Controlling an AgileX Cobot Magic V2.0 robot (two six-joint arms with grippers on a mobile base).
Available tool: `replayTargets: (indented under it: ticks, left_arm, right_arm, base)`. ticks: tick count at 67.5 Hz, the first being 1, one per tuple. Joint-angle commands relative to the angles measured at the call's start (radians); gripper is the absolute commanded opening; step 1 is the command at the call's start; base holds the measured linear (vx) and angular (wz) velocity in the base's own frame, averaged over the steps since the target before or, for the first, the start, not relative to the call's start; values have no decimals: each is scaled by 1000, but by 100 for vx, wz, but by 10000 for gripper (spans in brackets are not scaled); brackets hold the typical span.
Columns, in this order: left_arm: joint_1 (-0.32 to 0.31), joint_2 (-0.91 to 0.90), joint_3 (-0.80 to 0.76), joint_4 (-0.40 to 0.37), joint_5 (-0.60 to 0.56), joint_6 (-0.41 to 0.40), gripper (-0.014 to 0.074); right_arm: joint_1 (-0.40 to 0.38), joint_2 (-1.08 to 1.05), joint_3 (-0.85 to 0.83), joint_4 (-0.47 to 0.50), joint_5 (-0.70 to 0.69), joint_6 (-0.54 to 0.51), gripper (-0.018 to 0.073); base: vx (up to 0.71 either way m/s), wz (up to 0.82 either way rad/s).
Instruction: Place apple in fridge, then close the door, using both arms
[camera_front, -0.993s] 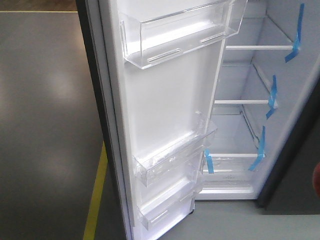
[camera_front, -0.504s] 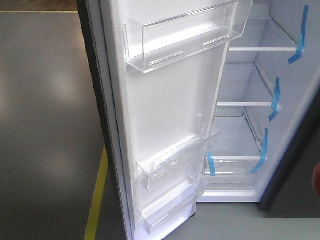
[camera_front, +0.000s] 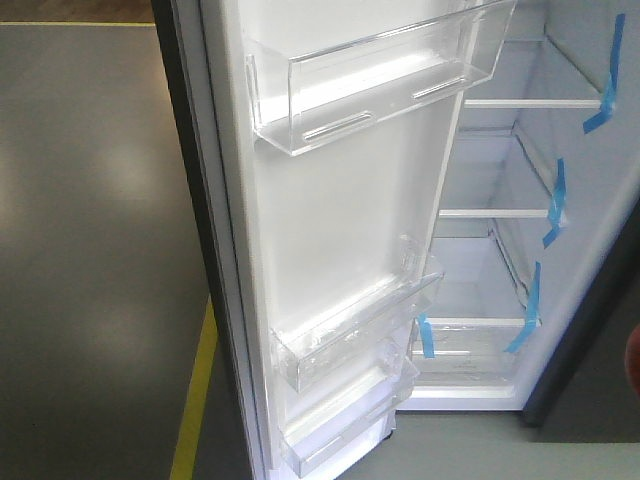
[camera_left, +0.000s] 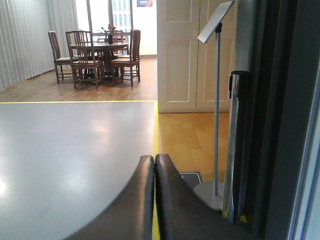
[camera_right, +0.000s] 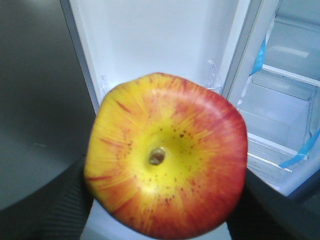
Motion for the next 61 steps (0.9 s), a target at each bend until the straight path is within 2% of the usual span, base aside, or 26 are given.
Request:
replayTargets:
  ticks: [1, 61]
  left_arm:
    - [-1, -15, 28, -6, -74, -9, -6]
    - [-1, -15, 28, -6, -74, -9, -6]
  right_arm:
    - [-1, 10, -25, -2, -80, -9, 360]
    - [-1, 10, -25, -2, -80, -9, 360]
  base:
    - [3, 1]
    - [3, 0]
